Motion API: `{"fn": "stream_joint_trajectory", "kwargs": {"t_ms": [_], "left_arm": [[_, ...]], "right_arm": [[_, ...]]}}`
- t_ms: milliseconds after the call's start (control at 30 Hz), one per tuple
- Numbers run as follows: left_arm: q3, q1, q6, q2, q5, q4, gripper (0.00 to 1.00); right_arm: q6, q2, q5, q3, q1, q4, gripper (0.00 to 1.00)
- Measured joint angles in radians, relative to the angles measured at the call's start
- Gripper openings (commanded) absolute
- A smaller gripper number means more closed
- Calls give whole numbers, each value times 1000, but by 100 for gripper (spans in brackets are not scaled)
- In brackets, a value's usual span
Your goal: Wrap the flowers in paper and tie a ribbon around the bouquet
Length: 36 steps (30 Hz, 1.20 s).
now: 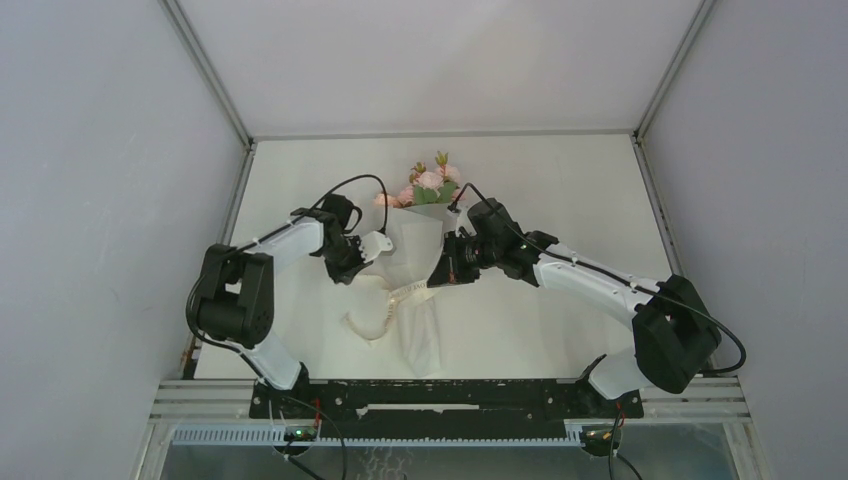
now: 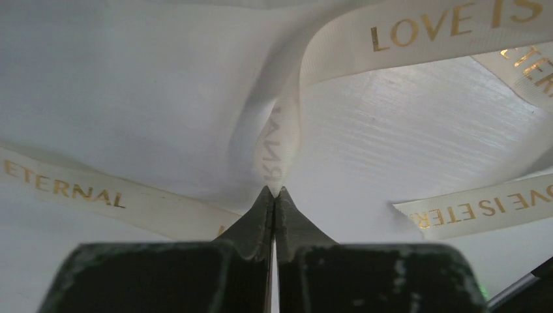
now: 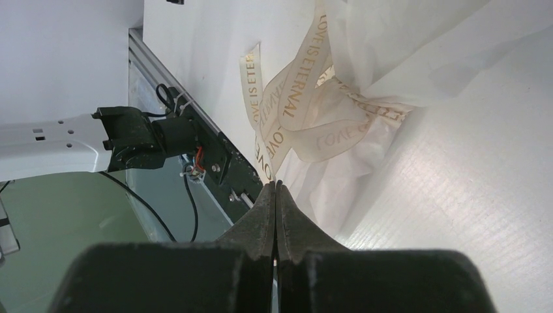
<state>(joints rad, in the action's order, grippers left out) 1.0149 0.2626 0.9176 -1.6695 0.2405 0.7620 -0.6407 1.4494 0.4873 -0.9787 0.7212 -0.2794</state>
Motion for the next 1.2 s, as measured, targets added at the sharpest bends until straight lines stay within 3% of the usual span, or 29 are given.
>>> {"fn": "stream_joint_trajectory", "kwargs": {"t_ms": [200,400,500,667,767,900,1200], "left_arm": [[-24,5,5,43,8,46,0],[-46,62,64,373,72,288,0],[-47,219,60,547,124,386,0],[-58,488,-61,621,257,407,0],[-58,621,-185,575,324,325,0],[-55,715,-323,496,382,174,0],[-56,759,-743,388,471,-355,0]], "right_arm": [[0,7,5,0,0,17,0],[-1,19,21,0,-3,59,0],[-5,23,27,0,-4,84,0],[-18,24,39,0,-10,129,0],[-23,24,45,0,-17,150,0],[-27,24,45,0,-35,172,0],[-27,31,46,0,-53,179,0]]}}
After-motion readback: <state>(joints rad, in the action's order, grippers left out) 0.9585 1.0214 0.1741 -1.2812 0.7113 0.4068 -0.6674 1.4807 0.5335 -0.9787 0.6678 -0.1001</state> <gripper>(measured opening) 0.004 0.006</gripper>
